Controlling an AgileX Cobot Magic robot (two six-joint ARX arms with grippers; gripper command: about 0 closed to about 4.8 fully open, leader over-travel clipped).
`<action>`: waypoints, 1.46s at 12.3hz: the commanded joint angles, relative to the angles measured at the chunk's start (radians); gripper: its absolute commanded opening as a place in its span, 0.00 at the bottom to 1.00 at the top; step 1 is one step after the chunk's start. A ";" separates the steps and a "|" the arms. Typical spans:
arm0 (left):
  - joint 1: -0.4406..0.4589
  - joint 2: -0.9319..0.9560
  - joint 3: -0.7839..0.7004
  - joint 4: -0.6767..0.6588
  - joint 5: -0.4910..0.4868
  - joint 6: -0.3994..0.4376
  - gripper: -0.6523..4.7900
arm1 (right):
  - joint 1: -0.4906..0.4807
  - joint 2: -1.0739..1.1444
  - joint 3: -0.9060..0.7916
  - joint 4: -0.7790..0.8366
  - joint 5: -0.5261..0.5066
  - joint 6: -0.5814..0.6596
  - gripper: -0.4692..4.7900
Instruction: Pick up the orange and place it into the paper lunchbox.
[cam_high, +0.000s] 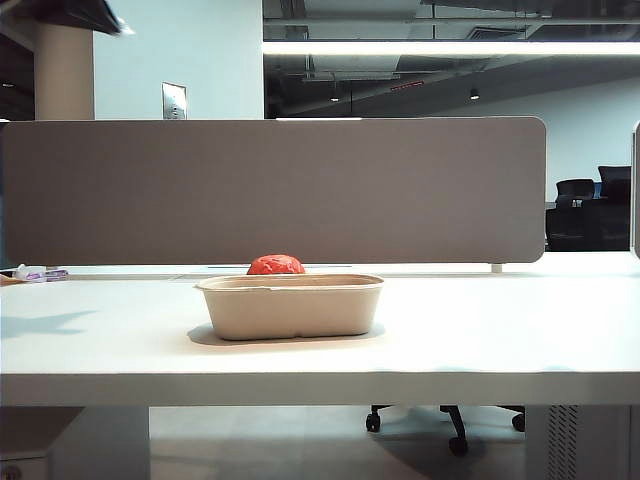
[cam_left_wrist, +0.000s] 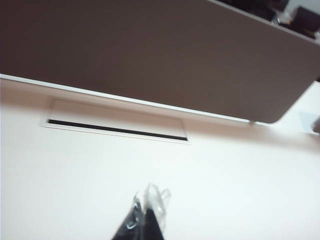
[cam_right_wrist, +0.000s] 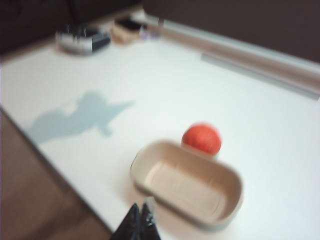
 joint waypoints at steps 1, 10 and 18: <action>-0.040 0.060 0.045 0.013 0.001 0.013 0.11 | 0.044 0.011 0.005 -0.031 0.017 0.004 0.09; -0.280 0.631 0.340 -0.144 -0.092 -0.008 1.00 | 0.060 0.008 0.006 -0.068 0.003 0.051 0.09; -0.304 0.750 0.390 -0.219 -0.093 -0.010 1.00 | 0.093 0.008 0.006 -0.067 0.006 0.053 0.09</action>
